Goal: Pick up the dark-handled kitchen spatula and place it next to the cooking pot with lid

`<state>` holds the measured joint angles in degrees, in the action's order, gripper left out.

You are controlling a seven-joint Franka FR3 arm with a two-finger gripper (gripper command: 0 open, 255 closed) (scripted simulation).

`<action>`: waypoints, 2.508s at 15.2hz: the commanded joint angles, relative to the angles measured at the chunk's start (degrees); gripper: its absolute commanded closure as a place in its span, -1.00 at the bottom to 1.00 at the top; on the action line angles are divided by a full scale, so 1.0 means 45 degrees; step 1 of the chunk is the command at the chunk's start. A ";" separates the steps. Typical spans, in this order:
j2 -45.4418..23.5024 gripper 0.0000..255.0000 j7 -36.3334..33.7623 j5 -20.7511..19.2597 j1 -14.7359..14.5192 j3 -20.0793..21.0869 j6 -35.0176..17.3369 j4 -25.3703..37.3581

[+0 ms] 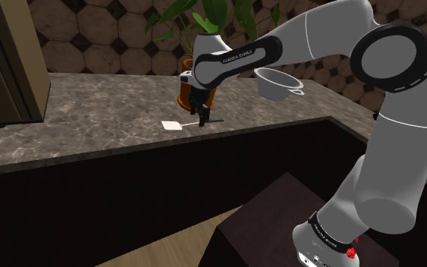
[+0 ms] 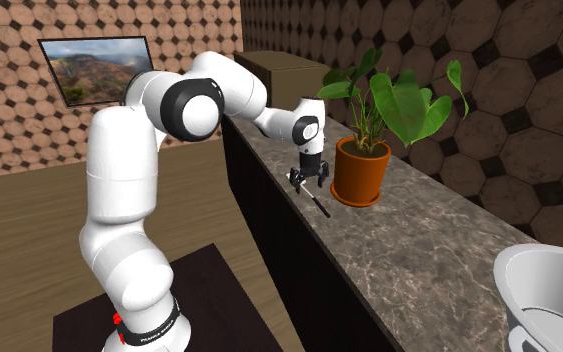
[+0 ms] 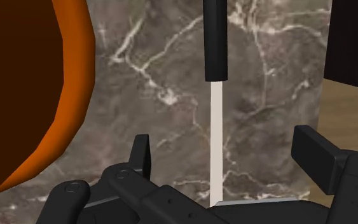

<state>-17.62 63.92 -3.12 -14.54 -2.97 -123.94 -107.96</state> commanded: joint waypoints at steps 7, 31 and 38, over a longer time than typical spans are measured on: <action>-0.0071 -1.00 0.0006 0.0000 0.0009 -0.0004 -0.0160 -0.0081; 0.0904 1.00 0.0103 0.0010 -0.0010 -0.0005 0.1944 0.1051; 0.1219 1.00 0.0155 0.0017 -0.0017 -0.0004 0.3045 0.1838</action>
<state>-12.37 64.51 -3.04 -14.66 -2.96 -110.91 -100.11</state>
